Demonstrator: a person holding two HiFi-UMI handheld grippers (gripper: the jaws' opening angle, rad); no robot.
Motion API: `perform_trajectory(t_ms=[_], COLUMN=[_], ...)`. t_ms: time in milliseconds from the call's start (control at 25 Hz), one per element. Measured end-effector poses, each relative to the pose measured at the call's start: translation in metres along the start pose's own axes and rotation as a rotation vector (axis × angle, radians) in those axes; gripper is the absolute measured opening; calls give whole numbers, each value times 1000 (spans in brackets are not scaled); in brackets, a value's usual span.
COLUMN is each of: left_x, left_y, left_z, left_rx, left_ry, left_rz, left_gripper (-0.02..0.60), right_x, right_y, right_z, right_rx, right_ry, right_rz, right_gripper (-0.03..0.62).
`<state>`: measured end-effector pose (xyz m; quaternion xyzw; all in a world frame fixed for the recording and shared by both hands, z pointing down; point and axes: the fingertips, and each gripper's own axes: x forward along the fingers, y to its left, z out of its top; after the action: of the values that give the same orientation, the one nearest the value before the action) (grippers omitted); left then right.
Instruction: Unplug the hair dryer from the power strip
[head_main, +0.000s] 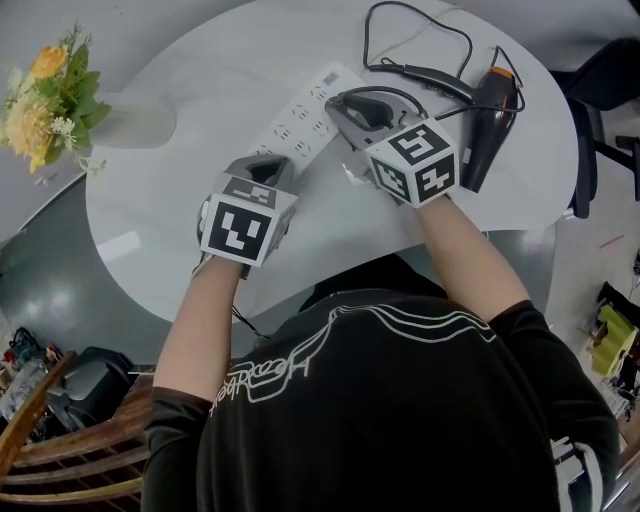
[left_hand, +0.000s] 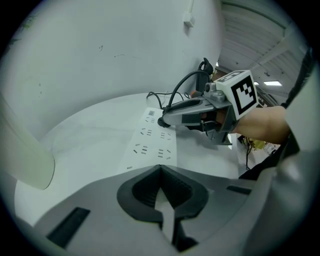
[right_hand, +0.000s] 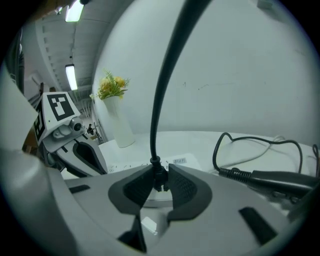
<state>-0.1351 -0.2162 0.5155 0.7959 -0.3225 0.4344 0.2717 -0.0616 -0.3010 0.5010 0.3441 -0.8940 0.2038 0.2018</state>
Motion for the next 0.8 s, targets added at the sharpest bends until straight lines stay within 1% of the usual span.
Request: perform_trajectory(t_ms=[160,240,320,360,400,520,600,680,720,760,800], left_x=[0,0,0,0,0,0,0,1,1,1,1], left_y=[0,1,1,1,0,0,0,0,-1,-1,-1], left_z=[0,0,0,-1,-1,0,0,0,0,0,0], left_rx=[9,1,-6,-4,3,20,23,33,37,38,38], left_ry=[-7,-6,-3,1,5,12,16,26,30,32,31], left_rz=[15,11,3,2,3,8,9,14,16,16,16], left_gripper=[2,2,1,2,1,2,2,2,2,2,2], right_x=[-2,-3,-3,-3,-4,-5,-5,-6,-6,-7,-8], right_y=[-1,-2,-2,-1,0,8,13,15,16,16,15], right_z=[0,0,1,1,2,8,9,8,8,7,7], right_rx=[94,137,150,117,47,-256,-387,-474,-499,-503,-468], right_ry=[-15,-25,-31,-26,-16,31,49,61,65,64,54], right_rz=[27,37,36,24,2,-81,-114,-142,-150,-148,-134], right_gripper=[69,69,69,67,64,55,54,52,51,51,49])
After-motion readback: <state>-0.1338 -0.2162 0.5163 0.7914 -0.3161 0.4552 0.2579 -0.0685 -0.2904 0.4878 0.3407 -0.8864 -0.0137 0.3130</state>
